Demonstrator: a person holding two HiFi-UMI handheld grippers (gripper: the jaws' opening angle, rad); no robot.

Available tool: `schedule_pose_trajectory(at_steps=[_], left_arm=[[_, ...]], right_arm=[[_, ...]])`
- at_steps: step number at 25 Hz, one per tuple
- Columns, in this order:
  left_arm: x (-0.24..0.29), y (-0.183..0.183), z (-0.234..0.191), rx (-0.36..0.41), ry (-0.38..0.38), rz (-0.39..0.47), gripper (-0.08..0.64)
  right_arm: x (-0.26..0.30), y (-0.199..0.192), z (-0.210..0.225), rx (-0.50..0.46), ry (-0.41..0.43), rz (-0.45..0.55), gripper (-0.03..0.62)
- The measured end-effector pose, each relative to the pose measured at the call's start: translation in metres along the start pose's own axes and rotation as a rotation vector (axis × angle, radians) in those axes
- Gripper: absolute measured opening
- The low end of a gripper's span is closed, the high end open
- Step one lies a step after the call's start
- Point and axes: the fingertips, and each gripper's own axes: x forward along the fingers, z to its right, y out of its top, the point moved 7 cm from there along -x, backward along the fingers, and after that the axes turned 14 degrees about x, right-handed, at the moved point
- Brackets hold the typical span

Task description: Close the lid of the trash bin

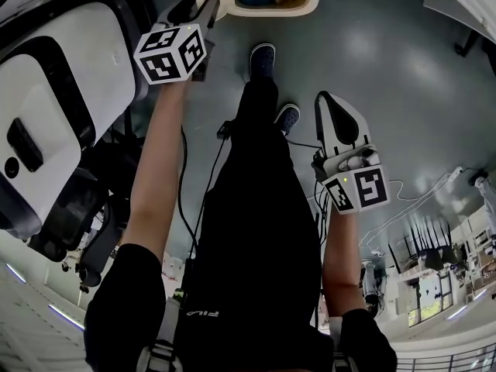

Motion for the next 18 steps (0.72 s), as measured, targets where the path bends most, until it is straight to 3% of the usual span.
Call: schedule_pose_trajectory(at_steps=[12,18], left_arm=[[0.011,0.005,0.029,0.042,-0.009,0.035,0.175],[0.025,0.009,0.056,0.078,0.035,0.028,0.181]], right_arm=[[-0.006,-0.016,0.023,0.068,-0.048,0.023,0.005],[-0.007,-0.013,0.029,0.061,-0.037,0.031,0.005]])
